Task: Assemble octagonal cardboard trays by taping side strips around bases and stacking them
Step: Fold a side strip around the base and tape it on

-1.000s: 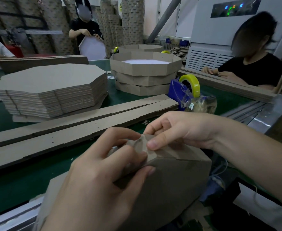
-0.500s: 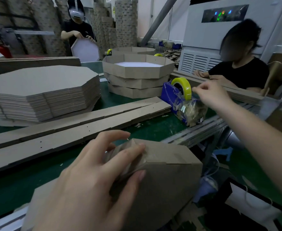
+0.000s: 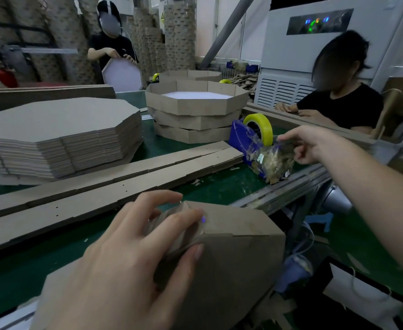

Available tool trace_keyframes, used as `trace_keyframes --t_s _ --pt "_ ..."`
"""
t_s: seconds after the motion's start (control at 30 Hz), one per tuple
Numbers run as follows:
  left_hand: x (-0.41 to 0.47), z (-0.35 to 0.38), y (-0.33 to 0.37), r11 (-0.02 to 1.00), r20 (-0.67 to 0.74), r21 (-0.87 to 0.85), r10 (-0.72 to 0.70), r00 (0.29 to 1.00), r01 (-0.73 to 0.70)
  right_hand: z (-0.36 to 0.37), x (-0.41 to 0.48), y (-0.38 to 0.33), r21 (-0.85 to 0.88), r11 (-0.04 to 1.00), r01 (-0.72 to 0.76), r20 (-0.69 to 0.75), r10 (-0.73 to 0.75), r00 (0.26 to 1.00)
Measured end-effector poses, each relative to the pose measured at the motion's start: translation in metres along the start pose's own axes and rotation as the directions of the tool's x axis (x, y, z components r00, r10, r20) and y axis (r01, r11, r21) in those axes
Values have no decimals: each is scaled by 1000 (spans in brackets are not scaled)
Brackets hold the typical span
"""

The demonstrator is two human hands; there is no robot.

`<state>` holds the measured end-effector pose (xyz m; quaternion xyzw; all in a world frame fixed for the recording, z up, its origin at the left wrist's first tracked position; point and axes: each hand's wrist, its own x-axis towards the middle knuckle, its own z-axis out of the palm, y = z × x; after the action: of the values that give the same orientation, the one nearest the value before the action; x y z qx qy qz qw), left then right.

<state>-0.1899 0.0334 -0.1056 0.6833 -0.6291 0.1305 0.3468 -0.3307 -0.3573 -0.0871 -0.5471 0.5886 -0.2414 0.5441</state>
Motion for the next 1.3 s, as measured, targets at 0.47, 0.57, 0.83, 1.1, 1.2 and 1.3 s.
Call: trace_keyframes --t_s 0.47,0.57,0.83,1.1,1.2,1.3 --pt "0 -2 -3 1000 15 -25 9 1000 -9 -10 -8 73 649 647 399 -1 -524 852" --pt "2 2 -6 998 -23 -62 -23 999 22 -9 -8 83 429 783 450 -92 -457 884" --pt "14 -1 -6 939 -5 -154 -312 950 308 -20 -77 61 -759 554 342 -126 -640 758" --pt "2 -1 -2 973 -133 -149 -196 971 176 53 -189 -7 -397 400 826 498 -662 560" --pt "1 0 -3 957 -162 -230 -215 963 175 76 -212 -14 108 653 749 749 -549 371" --pt "1 2 -4 945 -186 -289 -215 959 156 94 -210 -13 29 667 745 846 -413 338"
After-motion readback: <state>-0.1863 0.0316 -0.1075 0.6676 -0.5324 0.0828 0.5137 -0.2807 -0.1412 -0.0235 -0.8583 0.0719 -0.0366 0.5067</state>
